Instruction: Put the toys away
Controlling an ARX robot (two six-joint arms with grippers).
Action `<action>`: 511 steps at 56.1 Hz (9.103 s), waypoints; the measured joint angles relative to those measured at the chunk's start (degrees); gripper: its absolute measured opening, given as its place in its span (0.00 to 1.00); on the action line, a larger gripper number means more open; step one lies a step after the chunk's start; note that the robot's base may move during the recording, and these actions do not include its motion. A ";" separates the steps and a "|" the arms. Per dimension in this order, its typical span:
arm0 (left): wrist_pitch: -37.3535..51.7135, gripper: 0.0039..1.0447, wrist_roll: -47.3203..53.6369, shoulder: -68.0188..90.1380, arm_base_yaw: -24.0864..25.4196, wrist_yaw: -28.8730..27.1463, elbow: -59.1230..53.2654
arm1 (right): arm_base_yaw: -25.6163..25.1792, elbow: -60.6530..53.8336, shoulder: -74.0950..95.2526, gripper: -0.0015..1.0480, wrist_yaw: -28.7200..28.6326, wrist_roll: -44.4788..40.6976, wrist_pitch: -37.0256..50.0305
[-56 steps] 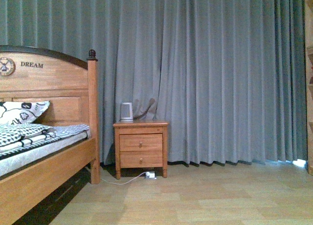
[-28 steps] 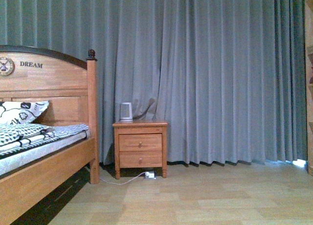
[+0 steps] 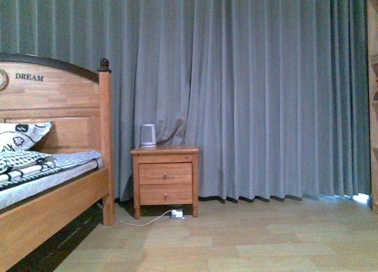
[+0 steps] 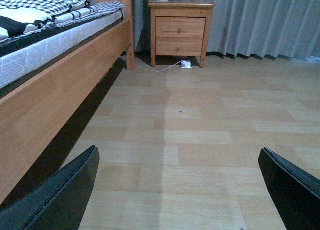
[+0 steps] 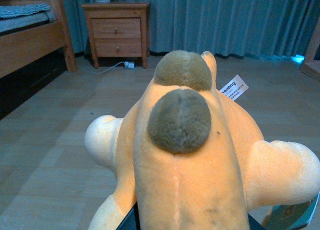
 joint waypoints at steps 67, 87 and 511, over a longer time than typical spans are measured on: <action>0.00 0.94 0.00 0.00 0.00 0.00 0.00 | 0.00 0.00 0.00 0.09 -0.17 0.02 0.00; 0.00 0.94 0.00 0.00 0.00 0.00 0.00 | 0.00 0.00 0.00 0.09 -0.17 0.00 0.00; 0.00 0.94 0.00 0.02 0.00 0.00 0.00 | 39.32 24.26 27.21 0.08 49.42 -25.35 30.93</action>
